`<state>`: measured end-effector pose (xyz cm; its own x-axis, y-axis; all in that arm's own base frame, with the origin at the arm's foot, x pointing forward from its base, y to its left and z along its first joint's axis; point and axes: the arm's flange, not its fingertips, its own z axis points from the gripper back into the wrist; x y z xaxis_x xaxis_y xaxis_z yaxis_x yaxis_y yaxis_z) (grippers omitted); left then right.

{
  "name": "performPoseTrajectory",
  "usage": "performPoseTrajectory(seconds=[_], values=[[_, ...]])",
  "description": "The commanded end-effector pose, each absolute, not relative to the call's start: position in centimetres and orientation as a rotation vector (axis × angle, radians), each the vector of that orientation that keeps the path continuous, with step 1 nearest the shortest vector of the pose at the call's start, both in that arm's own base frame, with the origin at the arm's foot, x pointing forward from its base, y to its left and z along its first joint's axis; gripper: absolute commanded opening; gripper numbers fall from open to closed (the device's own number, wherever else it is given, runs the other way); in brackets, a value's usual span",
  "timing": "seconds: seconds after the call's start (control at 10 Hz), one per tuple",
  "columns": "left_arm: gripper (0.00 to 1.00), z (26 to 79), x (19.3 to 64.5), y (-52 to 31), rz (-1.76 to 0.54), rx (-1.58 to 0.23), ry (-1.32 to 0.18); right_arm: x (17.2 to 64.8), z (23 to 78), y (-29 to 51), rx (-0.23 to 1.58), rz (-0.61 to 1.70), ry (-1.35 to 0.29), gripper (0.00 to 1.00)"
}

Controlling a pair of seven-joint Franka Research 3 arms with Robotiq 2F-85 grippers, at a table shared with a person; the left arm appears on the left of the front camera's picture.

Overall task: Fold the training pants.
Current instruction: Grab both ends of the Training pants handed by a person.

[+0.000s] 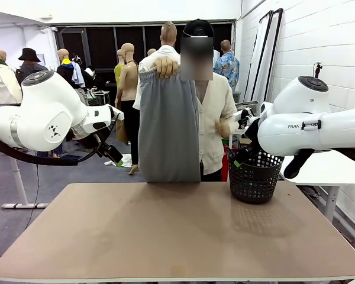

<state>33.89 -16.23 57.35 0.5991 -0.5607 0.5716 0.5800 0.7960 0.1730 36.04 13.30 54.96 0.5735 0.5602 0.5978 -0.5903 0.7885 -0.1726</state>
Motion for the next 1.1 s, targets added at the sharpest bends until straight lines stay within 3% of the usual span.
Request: performPoseTrajectory(seconds=[0.0,1.0], values=[[1.0,57.28,33.89,-16.23,-0.662,-0.034,-0.65,36.04,54.82,13.31,0.055,0.678,-0.681,1.0],[1.0,57.28,33.89,-16.23,-0.662,-0.034,-0.65,36.04,54.82,13.31,0.055,0.678,-0.681,1.0]])
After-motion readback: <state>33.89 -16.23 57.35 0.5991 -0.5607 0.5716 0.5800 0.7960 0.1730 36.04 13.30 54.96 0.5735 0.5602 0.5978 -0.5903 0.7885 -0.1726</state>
